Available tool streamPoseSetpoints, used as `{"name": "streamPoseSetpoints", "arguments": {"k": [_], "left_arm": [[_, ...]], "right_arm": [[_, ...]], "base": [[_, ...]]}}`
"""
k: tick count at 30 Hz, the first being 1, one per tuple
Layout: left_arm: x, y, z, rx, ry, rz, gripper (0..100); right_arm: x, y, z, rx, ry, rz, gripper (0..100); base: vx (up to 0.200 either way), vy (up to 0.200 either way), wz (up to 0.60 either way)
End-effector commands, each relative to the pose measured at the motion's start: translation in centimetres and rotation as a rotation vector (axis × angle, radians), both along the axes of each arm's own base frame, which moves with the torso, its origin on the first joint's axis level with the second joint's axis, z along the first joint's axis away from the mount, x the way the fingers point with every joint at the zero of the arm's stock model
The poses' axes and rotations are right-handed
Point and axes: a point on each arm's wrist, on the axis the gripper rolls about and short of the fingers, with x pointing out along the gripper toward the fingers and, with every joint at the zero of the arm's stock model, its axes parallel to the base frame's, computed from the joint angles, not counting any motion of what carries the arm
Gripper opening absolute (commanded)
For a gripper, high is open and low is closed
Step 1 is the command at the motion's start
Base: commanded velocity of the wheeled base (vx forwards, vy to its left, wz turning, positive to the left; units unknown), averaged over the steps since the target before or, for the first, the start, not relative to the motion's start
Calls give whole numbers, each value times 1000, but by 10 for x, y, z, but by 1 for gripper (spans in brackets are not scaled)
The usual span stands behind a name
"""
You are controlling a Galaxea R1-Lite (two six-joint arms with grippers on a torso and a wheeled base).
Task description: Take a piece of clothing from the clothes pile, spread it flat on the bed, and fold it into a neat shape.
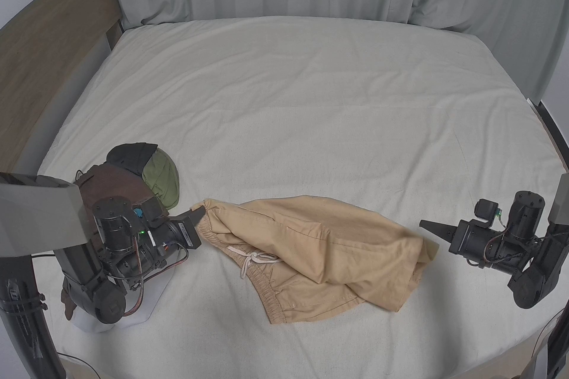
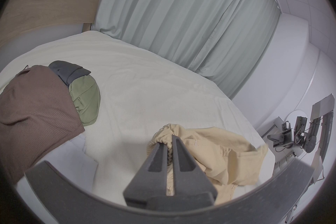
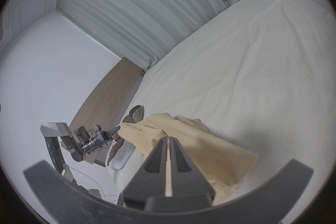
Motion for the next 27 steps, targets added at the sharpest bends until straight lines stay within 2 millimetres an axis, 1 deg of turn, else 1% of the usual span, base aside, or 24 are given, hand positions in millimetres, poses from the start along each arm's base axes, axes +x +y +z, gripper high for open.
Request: {"name": "streamPoseSetpoints", "arguments": {"k": [1,5,10,12,14,15,16,17,18,19,20,21,25,27], "left_arm": [[0,0,-1,0,1,0,0],[0,0,0,-1,-1,1,0],[0,0,-1,0,1,0,0],[0,0,-1,0,1,0,0],[0,0,-1,0,1,0,0],[0,0,-1,0,1,0,0],[0,0,-1,0,1,0,0],[0,0,-2,0,4,0,0],[0,0,-2,0,4,0,0],[1,0,-2,0,2,1,0],[1,0,-2,0,2,1,0],[1,0,-2,0,2,1,0],[1,0,-2,0,2,1,0],[1,0,-2,0,2,1,0]], "right_arm": [[-2,1,-1,-1,8,5,0],[-1,3,-10,-5,41,12,0],[-5,2,-12,-12,56,14,0],[-13,2,-15,-24,78,26,0],[-26,5,-20,-57,104,61,0],[-26,5,-20,-57,104,61,0],[-39,10,-26,-93,128,111,0],[-45,11,-29,-115,137,135,0],[-48,11,-30,-129,137,149,0],[-51,12,-33,-151,135,164,100],[-51,12,-34,-155,134,169,100],[-51,13,-39,-180,141,185,100],[-52,14,-50,-201,192,190,100],[-52,13,-52,-200,206,186,100]], "base": [[0,0,0],[0,0,0],[0,0,0],[0,0,0],[0,0,0],[0,0,0],[0,0,0],[0,0,0],[0,0,0],[0,0,0],[0,0,0],[0,0,0],[0,0,0],[0,0,0]]}}
